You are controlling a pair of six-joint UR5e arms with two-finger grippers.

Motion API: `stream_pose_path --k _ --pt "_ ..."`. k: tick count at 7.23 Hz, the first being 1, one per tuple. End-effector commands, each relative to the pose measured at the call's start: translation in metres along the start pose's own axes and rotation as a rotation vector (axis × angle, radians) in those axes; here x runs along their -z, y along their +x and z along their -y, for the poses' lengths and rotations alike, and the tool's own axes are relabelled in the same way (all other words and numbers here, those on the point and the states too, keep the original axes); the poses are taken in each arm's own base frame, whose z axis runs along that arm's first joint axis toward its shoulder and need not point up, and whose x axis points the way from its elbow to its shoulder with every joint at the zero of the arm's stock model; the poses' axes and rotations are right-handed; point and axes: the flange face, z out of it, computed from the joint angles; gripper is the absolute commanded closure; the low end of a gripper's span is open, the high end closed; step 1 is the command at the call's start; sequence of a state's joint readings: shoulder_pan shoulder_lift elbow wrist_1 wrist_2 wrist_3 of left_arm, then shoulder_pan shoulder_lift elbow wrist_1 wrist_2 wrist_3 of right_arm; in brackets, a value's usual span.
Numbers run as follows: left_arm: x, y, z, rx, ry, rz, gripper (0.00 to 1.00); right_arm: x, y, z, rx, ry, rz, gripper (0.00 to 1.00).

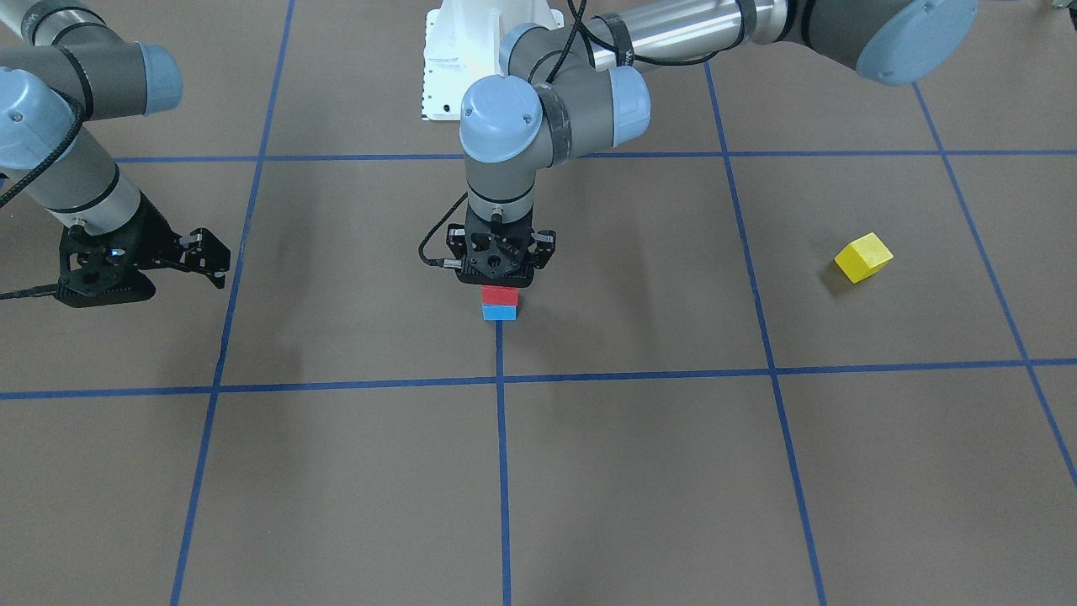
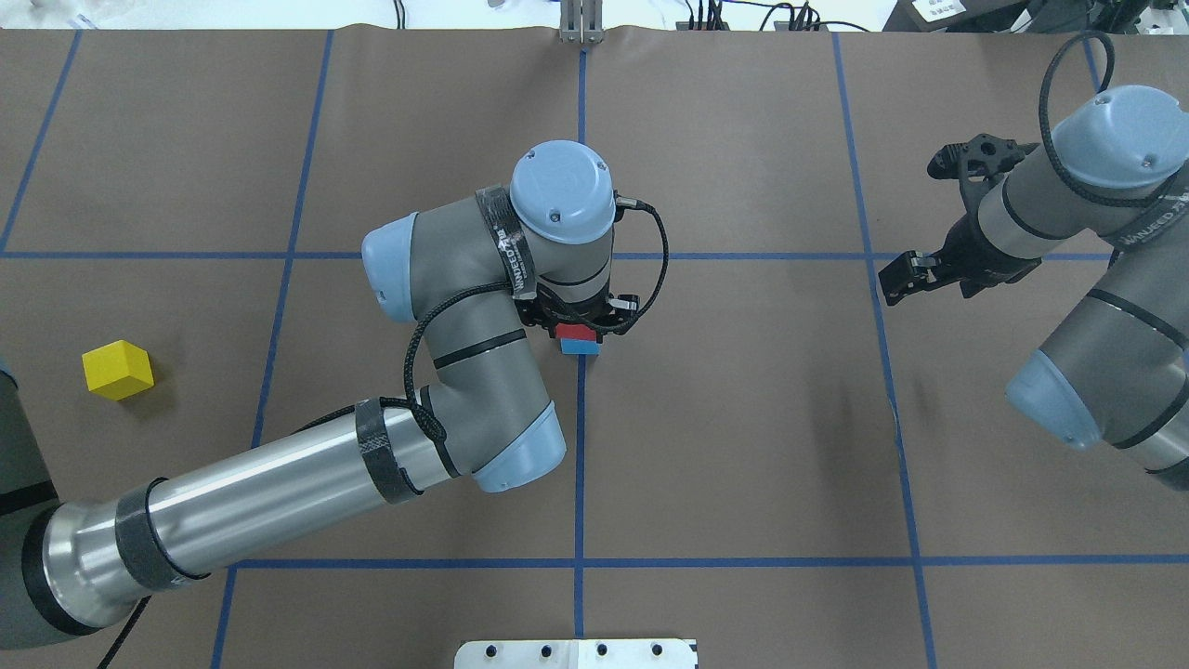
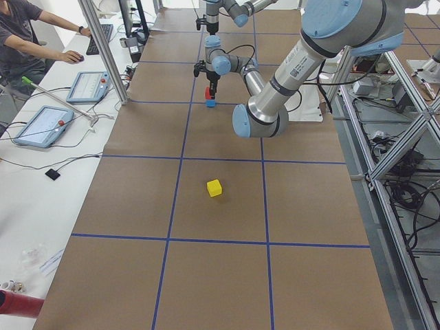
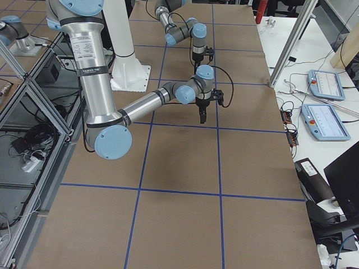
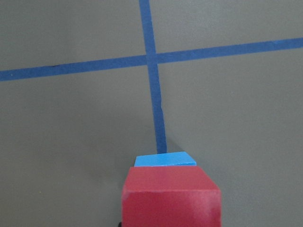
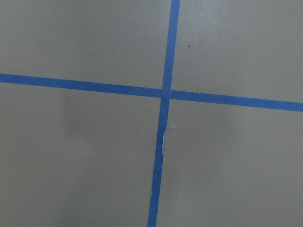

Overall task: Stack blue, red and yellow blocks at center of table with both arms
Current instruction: 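Lower the red cube onto the blue cube and open the left gripper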

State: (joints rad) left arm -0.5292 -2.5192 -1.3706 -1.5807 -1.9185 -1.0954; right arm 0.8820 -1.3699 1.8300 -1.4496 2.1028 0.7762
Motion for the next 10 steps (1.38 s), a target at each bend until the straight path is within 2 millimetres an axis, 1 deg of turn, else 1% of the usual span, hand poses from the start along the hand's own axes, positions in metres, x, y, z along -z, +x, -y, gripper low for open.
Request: stream_pose_path --k 1,3,5,8,10 --pt "-0.0002 0.0001 0.0001 0.025 0.001 -0.003 1.00 0.0000 0.0001 0.0001 0.000 0.001 -0.001 0.00" --pt "0.0040 0.0048 0.0008 0.024 0.004 -0.009 1.00 -0.0004 0.0008 -0.0003 -0.001 0.000 -0.002 0.00" --pt "0.0042 0.0050 0.0008 0.023 0.004 -0.010 1.00 -0.0004 0.0009 -0.0002 -0.001 0.001 -0.003 0.00" --pt "-0.0013 0.0019 0.0000 0.024 0.001 -0.005 1.00 -0.0004 0.0008 -0.0003 -0.001 0.000 -0.002 0.00" --pt "-0.0029 0.0038 0.0002 0.024 -0.002 -0.003 1.00 -0.0004 0.0009 -0.0002 -0.001 0.001 -0.003 0.00"
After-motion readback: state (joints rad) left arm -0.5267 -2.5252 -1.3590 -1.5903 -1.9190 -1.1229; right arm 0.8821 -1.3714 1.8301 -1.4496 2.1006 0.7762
